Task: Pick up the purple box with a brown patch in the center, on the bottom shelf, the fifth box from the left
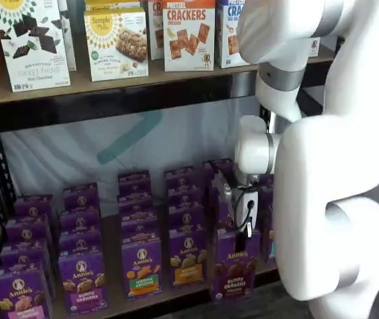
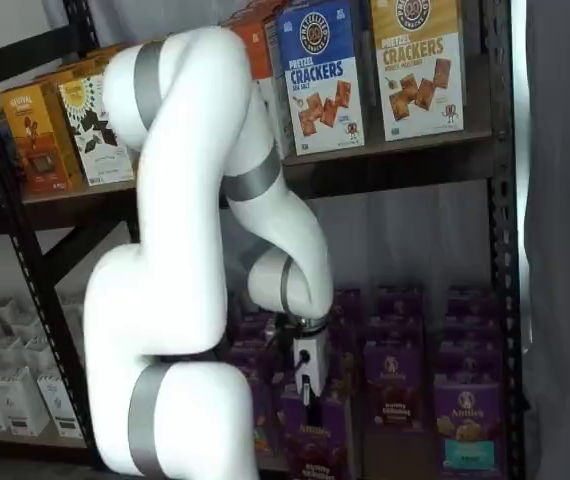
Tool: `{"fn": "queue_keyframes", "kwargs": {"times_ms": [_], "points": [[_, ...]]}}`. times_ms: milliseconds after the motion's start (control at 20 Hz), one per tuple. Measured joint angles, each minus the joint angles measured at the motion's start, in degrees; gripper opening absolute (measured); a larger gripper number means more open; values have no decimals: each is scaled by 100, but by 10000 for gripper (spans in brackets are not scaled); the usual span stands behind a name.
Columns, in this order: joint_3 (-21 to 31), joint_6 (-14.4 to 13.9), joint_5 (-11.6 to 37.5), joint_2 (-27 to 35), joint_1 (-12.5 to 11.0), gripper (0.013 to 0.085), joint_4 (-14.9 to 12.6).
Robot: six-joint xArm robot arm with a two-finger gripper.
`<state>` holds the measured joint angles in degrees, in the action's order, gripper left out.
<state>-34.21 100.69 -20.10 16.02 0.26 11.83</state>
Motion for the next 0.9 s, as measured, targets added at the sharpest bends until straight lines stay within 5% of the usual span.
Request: {"fn": "queue_keyframes", "kwargs": {"times_ms": [900], "points": [[1265,-935,-779,-2403,396,290,-492]]}}
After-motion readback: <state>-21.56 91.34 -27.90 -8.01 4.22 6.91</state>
